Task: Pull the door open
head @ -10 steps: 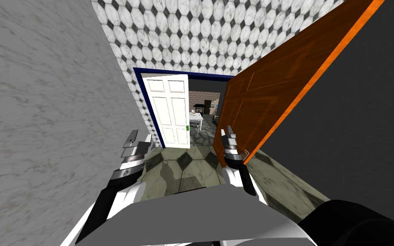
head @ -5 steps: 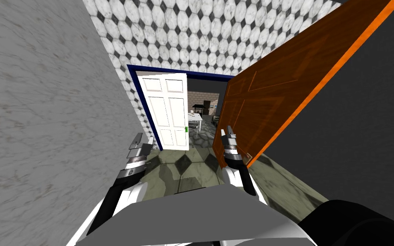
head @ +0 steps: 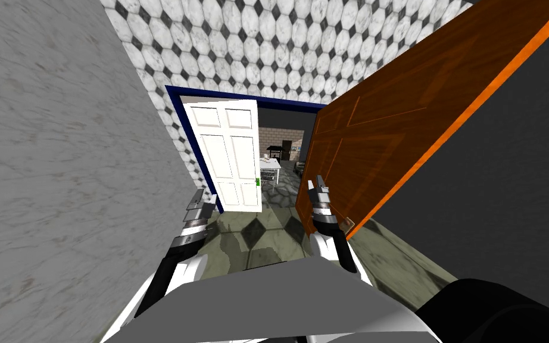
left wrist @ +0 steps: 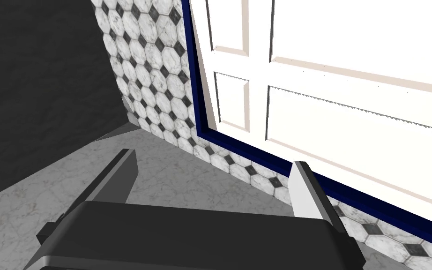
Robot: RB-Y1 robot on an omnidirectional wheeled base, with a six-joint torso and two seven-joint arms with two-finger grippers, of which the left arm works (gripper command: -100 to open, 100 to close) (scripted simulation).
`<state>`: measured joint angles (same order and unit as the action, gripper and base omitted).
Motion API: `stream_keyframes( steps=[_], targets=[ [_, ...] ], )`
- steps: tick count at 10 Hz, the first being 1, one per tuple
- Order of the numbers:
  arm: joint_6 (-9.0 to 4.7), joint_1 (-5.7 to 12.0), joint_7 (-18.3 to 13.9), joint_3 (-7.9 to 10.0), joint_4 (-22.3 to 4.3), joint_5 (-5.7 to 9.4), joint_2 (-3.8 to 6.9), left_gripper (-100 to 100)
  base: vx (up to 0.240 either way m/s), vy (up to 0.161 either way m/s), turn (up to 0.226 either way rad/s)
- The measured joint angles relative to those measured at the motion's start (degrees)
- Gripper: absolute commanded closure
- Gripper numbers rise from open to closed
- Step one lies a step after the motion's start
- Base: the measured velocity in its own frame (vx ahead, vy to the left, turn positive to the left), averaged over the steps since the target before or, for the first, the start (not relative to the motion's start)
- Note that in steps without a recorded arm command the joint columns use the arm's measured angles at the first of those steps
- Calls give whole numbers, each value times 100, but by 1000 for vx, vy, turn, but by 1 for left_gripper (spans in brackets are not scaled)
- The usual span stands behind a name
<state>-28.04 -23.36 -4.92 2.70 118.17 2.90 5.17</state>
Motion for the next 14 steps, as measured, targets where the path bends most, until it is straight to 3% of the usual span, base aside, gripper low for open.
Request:
stream_keyframes(
  steps=[14],
  targets=[
    [-420, 362, -83, 48, -1725, -9, 140, -100, 103, -23, -39]
  ],
)
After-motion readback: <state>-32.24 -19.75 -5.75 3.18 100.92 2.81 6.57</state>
